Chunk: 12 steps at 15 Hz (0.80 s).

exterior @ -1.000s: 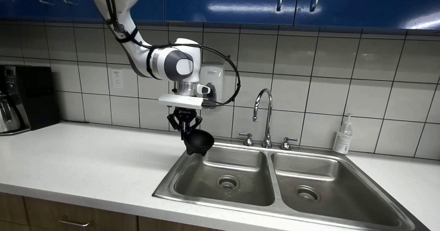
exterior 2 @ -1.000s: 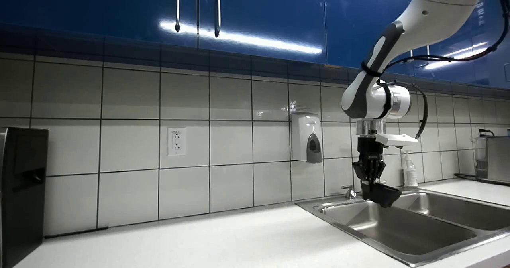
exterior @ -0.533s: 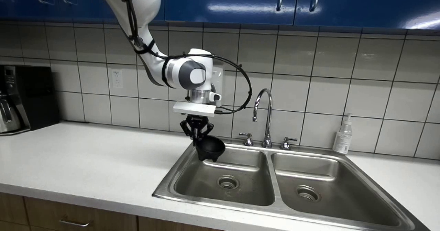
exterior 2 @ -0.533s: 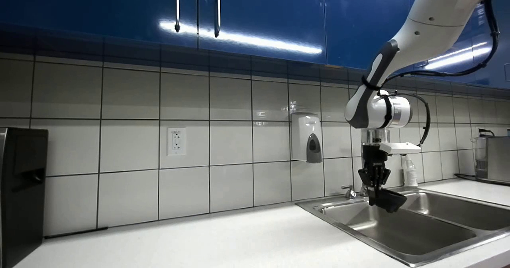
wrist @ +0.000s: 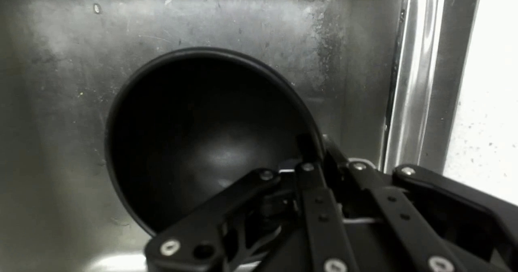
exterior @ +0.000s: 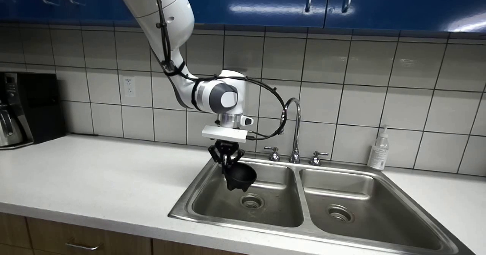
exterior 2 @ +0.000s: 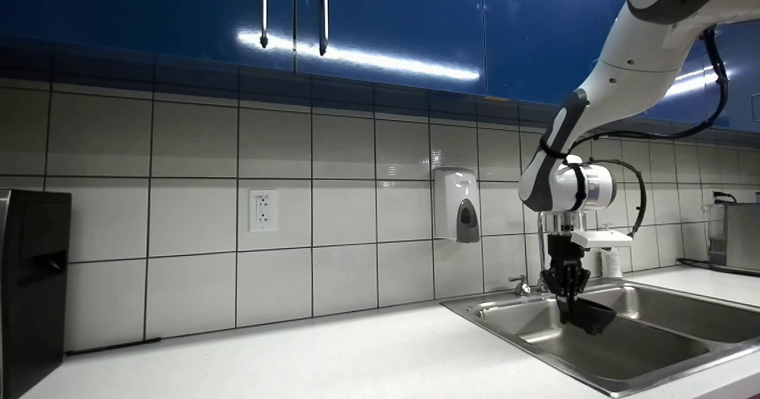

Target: Put the bowl in the sink

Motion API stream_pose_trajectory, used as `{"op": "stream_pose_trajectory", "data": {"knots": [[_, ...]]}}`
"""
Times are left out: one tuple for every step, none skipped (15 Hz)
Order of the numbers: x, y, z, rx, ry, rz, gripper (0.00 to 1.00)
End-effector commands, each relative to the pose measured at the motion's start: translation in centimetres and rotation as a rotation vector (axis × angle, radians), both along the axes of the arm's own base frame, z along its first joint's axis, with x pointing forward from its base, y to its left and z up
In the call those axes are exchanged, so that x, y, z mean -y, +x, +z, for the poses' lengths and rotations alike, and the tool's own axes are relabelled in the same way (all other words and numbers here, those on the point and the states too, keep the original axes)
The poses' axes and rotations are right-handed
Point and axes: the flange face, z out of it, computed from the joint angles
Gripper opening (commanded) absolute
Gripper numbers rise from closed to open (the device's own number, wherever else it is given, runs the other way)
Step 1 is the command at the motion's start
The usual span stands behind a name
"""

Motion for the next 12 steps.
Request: {"op": "stream_pose_trajectory", "data": {"knots": [[1.5, 0.6, -1.6, -0.025, -0.003, -0.010, 0.02], [1.8, 0.4, -2.2, -0.033, 0.003, -0.016, 0.02], [2.1, 0.3, -2.9, -0.042, 0.007, -0.022, 0.02], [2.3, 0.1, -3.5, -0.051, 0.009, -0.029, 0.02], [2.6, -0.1, -4.0, -0.059, 0.012, -0.036, 0.02], [2.9, -0.3, -4.6, -0.068, 0.015, -0.043, 0.02], [3.2, -0.5, -5.0, -0.075, 0.014, -0.049, 0.02], [3.5, -0.7, -5.5, -0.083, 0.014, -0.057, 0.02], [3.7, -0.8, -6.0, -0.091, 0.009, -0.064, 0.02], [3.9, -0.9, -6.5, -0.096, 0.000, -0.074, 0.02], [4.1, -0.9, -6.9, -0.099, -0.006, -0.082, 0.02], [4.2, -0.9, -7.3, -0.102, -0.019, -0.090, 0.02]]}}
